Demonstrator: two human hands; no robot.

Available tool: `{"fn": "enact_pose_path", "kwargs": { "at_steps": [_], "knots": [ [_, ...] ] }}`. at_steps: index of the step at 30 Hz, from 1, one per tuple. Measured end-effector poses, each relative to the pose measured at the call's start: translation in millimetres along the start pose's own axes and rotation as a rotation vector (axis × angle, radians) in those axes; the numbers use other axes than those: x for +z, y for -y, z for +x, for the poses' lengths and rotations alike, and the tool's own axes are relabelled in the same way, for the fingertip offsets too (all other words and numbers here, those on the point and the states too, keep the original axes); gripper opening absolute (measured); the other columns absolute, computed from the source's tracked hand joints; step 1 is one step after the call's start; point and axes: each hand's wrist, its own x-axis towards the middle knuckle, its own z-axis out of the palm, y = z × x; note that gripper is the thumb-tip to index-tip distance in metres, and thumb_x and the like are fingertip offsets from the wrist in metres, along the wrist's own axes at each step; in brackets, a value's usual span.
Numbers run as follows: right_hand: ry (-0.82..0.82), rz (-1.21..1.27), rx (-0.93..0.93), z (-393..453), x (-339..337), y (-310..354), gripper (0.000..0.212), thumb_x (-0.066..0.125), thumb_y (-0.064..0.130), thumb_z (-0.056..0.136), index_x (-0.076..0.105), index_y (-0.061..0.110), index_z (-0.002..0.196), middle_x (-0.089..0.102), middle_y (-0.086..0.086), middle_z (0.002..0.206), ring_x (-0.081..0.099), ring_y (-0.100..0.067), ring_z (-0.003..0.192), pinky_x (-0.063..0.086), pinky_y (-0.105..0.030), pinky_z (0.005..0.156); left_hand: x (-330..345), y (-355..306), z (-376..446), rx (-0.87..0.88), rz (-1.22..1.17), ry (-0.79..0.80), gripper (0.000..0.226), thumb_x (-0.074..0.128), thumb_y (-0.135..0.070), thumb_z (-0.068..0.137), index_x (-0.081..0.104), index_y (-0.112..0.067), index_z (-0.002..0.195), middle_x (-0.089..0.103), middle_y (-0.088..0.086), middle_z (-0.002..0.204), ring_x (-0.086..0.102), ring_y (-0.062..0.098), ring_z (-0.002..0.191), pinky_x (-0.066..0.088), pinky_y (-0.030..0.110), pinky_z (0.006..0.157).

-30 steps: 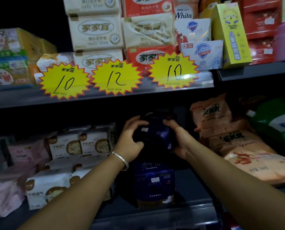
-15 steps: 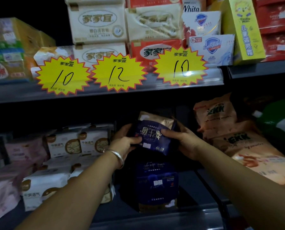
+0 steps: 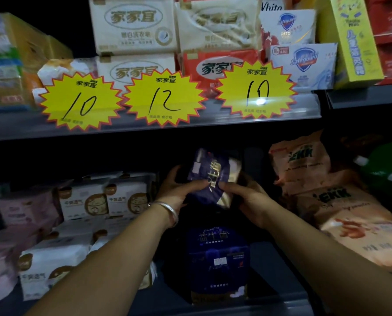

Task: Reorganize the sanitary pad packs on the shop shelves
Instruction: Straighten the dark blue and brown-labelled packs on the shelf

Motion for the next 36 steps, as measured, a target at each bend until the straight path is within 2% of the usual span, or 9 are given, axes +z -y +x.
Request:
{"fn": "enact_pose_path", "kwargs": {
  "at_steps": [5,9,12,14,16,19,24,32,36],
  "knots": [
    [0.021,-0.161,-0.015,12,-11,12,0.100,0.077,-0.003,0.069,0.023,0.033,0.145,0.056,-0.002,0.130,0.060,-0.029,0.110,0.053,-0.048,0.086,-7,-9,11,0.130,0.163,0.052,0.090,0.082,-0.011,0.029,0.058,-0.033,0.113,0.064,-0.008,0.110,0.063,0.010,0.095,0.053,0.024,0.073],
    [0.092,-0.345,-0.001,12,-12,14,0.081,0.078,-0.005,0.066,0.041,0.031,0.130,0.061,0.004,0.117,0.064,-0.014,0.100,0.058,-0.030,0.070,-5,-15,17,0.201,0.366,0.132,0.101,0.079,0.011,0.047,0.045,-0.032,0.132,0.052,-0.006,0.121,0.054,0.009,0.105,0.050,0.011,0.076],
    [0.023,-0.447,-0.026,16,-13,6,0.097,0.091,0.027,0.051,0.043,0.020,0.134,0.061,-0.003,0.124,0.065,-0.016,0.103,0.057,-0.026,0.075,-4,-10,24,0.217,0.322,0.044,0.115,0.081,0.004,0.044,0.030,-0.025,0.143,0.039,-0.002,0.133,0.037,0.006,0.124,0.043,0.025,0.097],
    [-0.056,-0.406,-0.053,19,-14,-3,0.077,0.085,0.024,0.065,0.044,0.022,0.130,0.062,-0.001,0.120,0.064,-0.014,0.099,0.055,-0.019,0.070,-4,-3,30,0.228,0.266,-0.060,0.120,0.082,-0.006,0.042,0.024,-0.020,0.146,0.038,0.001,0.139,0.034,0.010,0.131,0.039,0.032,0.104],
    [-0.103,-0.450,-0.024,21,-12,-13,0.061,0.079,0.024,0.073,0.047,0.024,0.125,0.063,0.000,0.116,0.063,-0.013,0.098,0.055,-0.024,0.077,-6,6,37,0.215,0.327,-0.126,0.111,0.086,-0.003,0.056,0.023,-0.013,0.146,0.042,0.006,0.139,0.039,0.016,0.132,0.036,0.024,0.102],
    [-0.114,-0.603,0.033,26,-14,-31,0.076,0.085,0.050,0.055,0.055,0.023,0.119,0.067,0.002,0.112,0.064,-0.019,0.101,0.050,-0.043,0.095,-13,23,38,0.158,0.676,-0.126,0.074,0.076,-0.011,0.075,0.040,-0.007,0.138,0.052,0.008,0.132,0.049,0.021,0.123,0.029,0.006,0.082],
    [-0.130,-0.641,0.086,32,-13,-31,0.058,0.076,0.029,0.077,0.045,0.025,0.126,0.056,0.004,0.114,0.055,-0.018,0.106,0.045,-0.031,0.096,-27,45,45,0.006,0.779,-0.036,0.040,0.063,-0.017,0.088,0.056,-0.005,0.125,0.060,0.012,0.125,0.057,0.024,0.113,0.041,0.019,0.084],
    [-0.151,-0.706,0.175,47,-5,-26,0.039,0.068,0.023,0.085,0.059,0.011,0.121,0.062,-0.009,0.123,0.060,-0.023,0.107,0.046,-0.029,0.092,-28,49,54,-0.042,0.923,-0.034,0.039,0.051,-0.018,0.095,0.049,-0.004,0.131,0.054,0.015,0.132,0.051,0.029,0.120,0.039,0.030,0.100],
    [-0.235,-0.978,-0.051,50,1,-18,0.080,0.073,0.015,0.080,0.028,0.011,0.145,0.048,-0.011,0.139,0.049,-0.028,0.124,0.041,-0.029,0.098,-27,51,56,-0.074,0.934,-0.087,0.045,0.055,-0.019,0.092,0.048,-0.002,0.133,0.053,0.017,0.133,0.050,0.031,0.122,0.039,0.036,0.104]
  ]
}}
